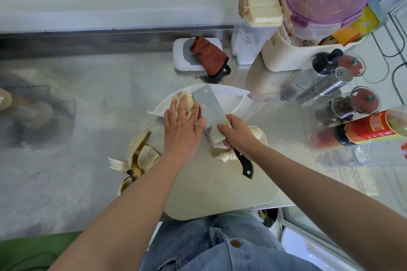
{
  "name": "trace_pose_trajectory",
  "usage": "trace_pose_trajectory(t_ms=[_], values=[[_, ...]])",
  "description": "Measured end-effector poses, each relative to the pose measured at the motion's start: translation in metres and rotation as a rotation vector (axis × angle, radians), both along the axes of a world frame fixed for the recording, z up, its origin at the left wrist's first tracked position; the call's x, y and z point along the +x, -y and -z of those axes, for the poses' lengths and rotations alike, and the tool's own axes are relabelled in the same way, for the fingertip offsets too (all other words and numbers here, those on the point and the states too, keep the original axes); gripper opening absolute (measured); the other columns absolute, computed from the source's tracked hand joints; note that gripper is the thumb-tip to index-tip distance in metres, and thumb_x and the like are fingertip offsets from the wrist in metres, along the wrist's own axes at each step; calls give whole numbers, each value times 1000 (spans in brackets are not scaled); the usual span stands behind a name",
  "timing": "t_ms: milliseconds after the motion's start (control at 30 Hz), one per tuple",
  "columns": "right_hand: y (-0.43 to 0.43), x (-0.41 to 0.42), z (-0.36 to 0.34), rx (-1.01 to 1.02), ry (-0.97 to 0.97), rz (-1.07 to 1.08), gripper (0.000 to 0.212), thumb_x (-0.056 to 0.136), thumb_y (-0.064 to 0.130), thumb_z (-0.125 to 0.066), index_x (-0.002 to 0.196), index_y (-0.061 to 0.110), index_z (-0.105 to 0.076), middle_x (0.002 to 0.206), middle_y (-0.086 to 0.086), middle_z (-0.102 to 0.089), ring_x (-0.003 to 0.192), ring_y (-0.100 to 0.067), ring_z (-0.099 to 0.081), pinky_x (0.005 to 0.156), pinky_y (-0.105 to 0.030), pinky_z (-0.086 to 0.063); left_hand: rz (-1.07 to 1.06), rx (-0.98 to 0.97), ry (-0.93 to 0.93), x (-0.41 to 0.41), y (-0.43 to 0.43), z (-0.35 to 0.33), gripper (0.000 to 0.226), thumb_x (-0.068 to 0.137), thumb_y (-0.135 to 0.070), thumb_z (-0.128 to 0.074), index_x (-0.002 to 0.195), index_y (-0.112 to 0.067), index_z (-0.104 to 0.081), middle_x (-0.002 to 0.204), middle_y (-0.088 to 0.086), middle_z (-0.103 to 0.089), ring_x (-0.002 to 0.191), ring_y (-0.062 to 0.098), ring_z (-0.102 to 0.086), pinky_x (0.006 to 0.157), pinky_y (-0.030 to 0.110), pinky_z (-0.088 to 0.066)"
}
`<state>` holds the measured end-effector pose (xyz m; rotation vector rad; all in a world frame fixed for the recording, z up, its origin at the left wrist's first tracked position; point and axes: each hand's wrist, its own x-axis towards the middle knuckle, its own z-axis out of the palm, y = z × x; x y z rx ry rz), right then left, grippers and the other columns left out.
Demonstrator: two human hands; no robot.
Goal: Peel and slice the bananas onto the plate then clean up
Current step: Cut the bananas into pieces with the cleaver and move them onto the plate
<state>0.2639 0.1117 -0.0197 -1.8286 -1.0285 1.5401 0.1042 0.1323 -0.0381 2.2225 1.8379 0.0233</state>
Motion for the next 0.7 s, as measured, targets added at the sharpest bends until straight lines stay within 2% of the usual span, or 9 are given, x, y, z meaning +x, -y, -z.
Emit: trace_pose_trajectory(t_ms=[200, 367, 433, 567, 633, 700], values=[[6, 8, -4, 23, 21, 36, 17, 93, 15, -47, 108, 9, -53, 75, -9, -53, 42, -14, -42, 42, -26, -35, 8, -55, 26, -3, 1, -1, 57, 100, -47, -12, 151, -26, -24, 162, 5, 0, 146, 28, 6, 117, 46, -1], [11, 15, -3, 25, 79, 46, 19, 94, 18, -48, 111, 10, -52, 80, -9, -56, 45, -14, -43, 40, -22, -36, -24, 28, 57, -2, -4, -1, 67, 94, -51, -1, 148, -29, -33, 160, 7, -12, 145, 30, -5, 116, 47, -8], [11, 16, -2, 15, 88, 52, 20, 94, 18, -48, 112, 10, -52, 81, -9, -55, 47, -16, -44, 40, -22, -36, -60, 10, 24, -2, -9, -1, 63, 96, -49, -5, 148, -26, -33, 159, 8, -14, 144, 31, -7, 115, 48, -10], [7, 15, -3, 22, 58, 70, 18, 95, 17, -48, 111, 11, -52, 79, -9, -53, 46, -16, -42, 39, -22, -35, 2, 5, 26, -3, -13, 1, 59, 98, -47, -10, 150, -25, -28, 159, 8, -13, 145, 31, -6, 116, 48, -9], [5, 15, -4, 27, 65, 68, 18, 95, 17, -48, 111, 12, -52, 82, -8, -56, 46, -15, -42, 39, -21, -35, -9, 75, 54, -5, -15, -1, 58, 98, -46, -13, 145, -23, -39, 154, 10, -25, 141, 33, -18, 113, 49, -18], [3, 15, -3, 25, 65, 70, 18, 95, 17, -47, 111, 12, -52, 84, -9, -56, 46, -15, -42, 39, -21, -36, -26, 163, 83, -9, -12, -3, 53, 97, -41, -22, 129, -18, -57, 143, 11, -41, 134, 32, -31, 108, 48, -28]])
